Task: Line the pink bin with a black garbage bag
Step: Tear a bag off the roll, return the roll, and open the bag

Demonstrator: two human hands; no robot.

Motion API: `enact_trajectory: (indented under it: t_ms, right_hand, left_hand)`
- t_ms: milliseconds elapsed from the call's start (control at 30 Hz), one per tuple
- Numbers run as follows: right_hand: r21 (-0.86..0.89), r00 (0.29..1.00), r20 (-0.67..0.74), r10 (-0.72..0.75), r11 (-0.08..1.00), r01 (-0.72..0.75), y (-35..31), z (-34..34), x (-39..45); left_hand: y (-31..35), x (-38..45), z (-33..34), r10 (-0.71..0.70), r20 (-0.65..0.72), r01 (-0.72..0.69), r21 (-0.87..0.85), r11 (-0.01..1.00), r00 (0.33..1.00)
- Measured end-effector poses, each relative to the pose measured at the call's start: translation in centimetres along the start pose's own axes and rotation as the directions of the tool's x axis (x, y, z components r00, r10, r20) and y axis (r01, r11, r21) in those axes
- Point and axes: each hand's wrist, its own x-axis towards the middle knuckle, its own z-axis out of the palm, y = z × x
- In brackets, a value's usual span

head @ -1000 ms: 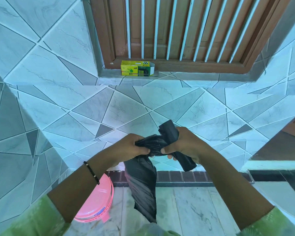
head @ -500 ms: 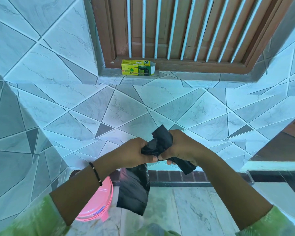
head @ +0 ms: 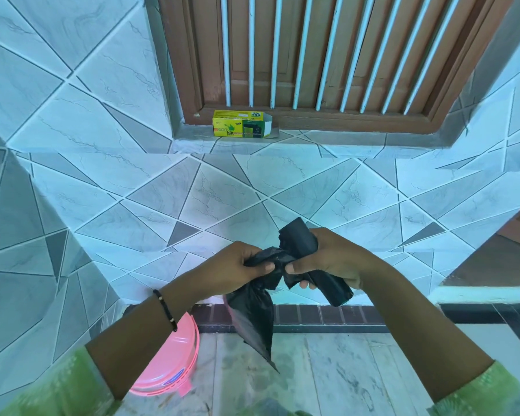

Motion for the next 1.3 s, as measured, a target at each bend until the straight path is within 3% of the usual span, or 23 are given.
enact_trajectory:
  t_ms: [167, 567, 700, 867, 1067, 1200, 1300]
  right_hand:
    - [0.007, 0.996, -0.091, 0.006, 1.000, -0.005, 0.3, 0.3, 0.1]
    - [-0.216, 0.995, -0.088, -0.043, 0.976, 0.023, -0.8, 0.1, -0.5]
    - [-0.157, 0.989, -0.139, -0.057, 0.987, 0.035, -0.5, 0.4, -0.4]
    - [0.020, 0.975, -0.220, -0.030, 0.999, 0.035, -0.1, 0.8, -0.2]
    - [-0.048, 0.966, -0.249, -0.067, 0.997, 0.057, -0.2, 0.9, -0.3]
    - [-0.195, 0.955, -0.274, -0.109, 0.979, 0.056, -0.3, 0.0, -0.5]
    - [-0.169, 0.973, -0.217, -0.076, 0.985, 0.040, -0.7, -0.8, -0.9]
  left_hand:
    - [-0.4, -0.1, -0.3, -0.029, 0.115, 0.034, -0.041, 0.999, 0.993]
    - [1.3, 0.2, -1.1, -0.109, 0.228, 0.071, 0.167, 0.983, 0.968]
    - [1.5, 0.6, -1.4, -0.082, 0.160, 0.046, 0.219, 0.975, 0.984]
    - [1.0, 0.9, -0.8, -0.008, 0.063, 0.004, 0.070, 0.998, 0.998]
    - [0.4, 1.0, -1.1, -0.015, 0.079, 0.007, 0.105, 0.994, 0.997]
    - [0.3, 0.8, -2.2, -0.013, 0.085, -0.009, 0.255, 0.967, 0.996]
    - [0.3, 0.5, -2.6, -0.024, 0.125, -0.006, 0.239, 0.971, 0.992]
